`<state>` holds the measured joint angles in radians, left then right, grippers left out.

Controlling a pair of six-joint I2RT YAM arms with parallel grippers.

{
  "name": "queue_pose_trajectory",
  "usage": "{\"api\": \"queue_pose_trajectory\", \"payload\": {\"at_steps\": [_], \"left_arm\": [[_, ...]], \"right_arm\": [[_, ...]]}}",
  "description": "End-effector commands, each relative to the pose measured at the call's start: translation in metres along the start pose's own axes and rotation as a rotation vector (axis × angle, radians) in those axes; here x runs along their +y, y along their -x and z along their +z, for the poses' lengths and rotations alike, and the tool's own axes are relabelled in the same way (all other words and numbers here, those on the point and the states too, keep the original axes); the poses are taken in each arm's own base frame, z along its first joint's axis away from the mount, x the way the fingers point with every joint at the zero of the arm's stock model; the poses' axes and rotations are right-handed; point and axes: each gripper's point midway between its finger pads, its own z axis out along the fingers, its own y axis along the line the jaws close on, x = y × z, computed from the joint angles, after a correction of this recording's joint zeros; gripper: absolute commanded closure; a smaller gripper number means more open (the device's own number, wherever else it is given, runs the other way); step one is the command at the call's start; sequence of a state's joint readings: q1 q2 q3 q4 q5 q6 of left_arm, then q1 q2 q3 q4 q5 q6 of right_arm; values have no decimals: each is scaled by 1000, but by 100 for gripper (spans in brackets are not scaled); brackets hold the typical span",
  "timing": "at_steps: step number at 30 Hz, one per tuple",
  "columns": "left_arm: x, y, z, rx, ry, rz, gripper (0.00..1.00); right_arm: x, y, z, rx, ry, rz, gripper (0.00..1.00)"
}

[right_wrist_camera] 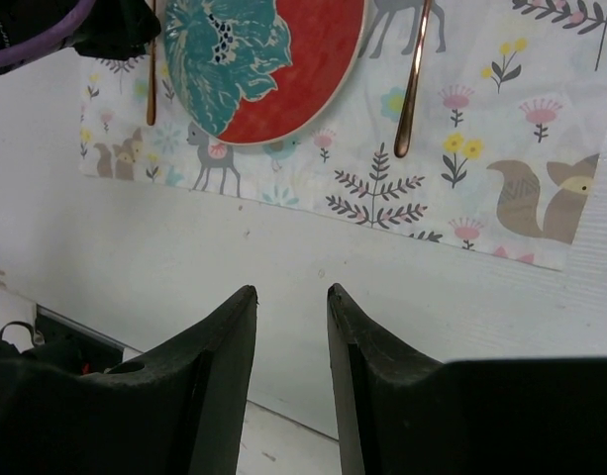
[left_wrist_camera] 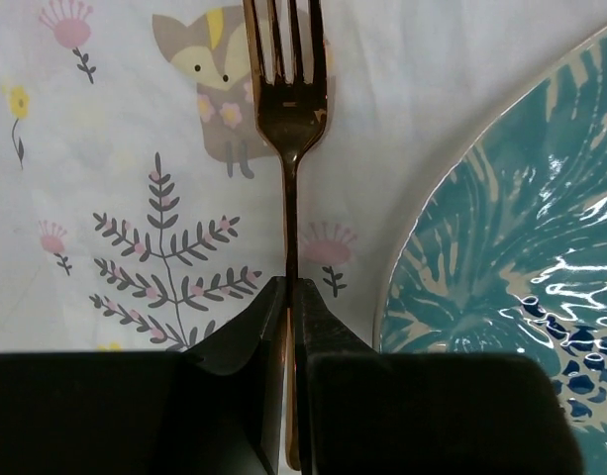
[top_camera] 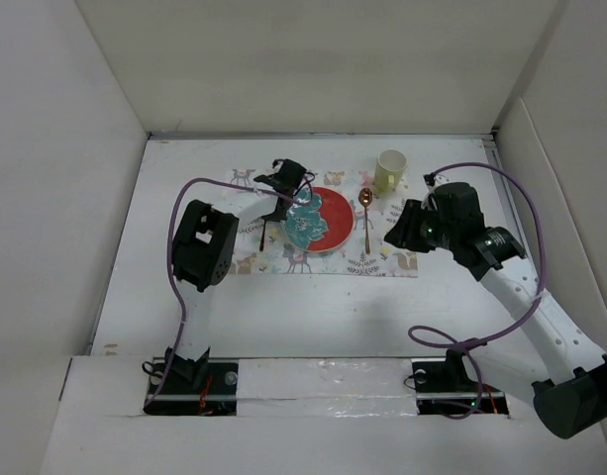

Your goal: Set the dinner table for one person

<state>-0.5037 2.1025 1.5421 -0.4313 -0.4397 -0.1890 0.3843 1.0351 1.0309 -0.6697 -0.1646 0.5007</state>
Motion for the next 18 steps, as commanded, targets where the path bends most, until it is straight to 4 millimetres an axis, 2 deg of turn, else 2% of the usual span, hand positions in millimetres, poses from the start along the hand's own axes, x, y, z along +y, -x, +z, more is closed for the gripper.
{"api": "queue_pose_trajectory", "payload": {"at_steps": [1,2,3,6,11,14,15,16,17,18], "left_arm": [[3,14,-4,-5,-36,-63,100],[3,14,-5,-7,-39,-72,99],[8,16,-5,-11,-31,-88,92],[12,19,-8,-17,-13,-89,79],[18,26,-20,-29,-10,-108,68],[23,40,-41,-73,-34,-150,57],[27,53,-58,-112,-55,-180,49],[29,58,-68,-132,-69,-195,45],[31,65,-79,-152,-83,-214,42],[36,79,-103,-201,-122,-247,40]], "right_arm": [[0,6,-2,-20,-2,-20,60],[-1,6,-3,-20,-2,-20,60],[-4,7,-2,-21,-10,-14,60],[-3,7,-3,-21,-8,-16,59],[1,12,-7,-31,1,-26,59],[4,17,-11,-44,3,-31,59],[6,21,-14,-56,7,-33,60],[7,23,-16,-62,7,-31,63],[9,25,-18,-68,12,-35,74],[11,27,-20,-76,20,-34,82]]}}
